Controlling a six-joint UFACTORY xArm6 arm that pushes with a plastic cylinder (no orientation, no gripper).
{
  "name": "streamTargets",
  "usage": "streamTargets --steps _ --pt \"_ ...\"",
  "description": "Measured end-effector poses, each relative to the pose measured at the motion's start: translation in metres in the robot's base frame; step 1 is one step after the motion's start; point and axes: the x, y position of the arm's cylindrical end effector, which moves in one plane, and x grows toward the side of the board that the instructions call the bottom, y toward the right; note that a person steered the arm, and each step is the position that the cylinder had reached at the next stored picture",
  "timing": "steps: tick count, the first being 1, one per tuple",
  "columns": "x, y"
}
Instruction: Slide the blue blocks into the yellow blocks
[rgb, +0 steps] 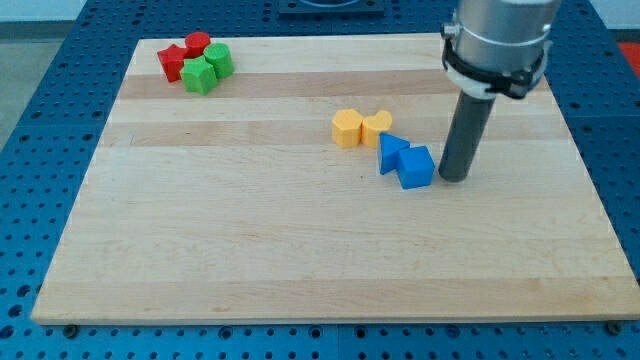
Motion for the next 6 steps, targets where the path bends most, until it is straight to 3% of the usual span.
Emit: streamTargets --steps 3,6 --pt "0.009 -0.017" --pt "0.007 -0.074"
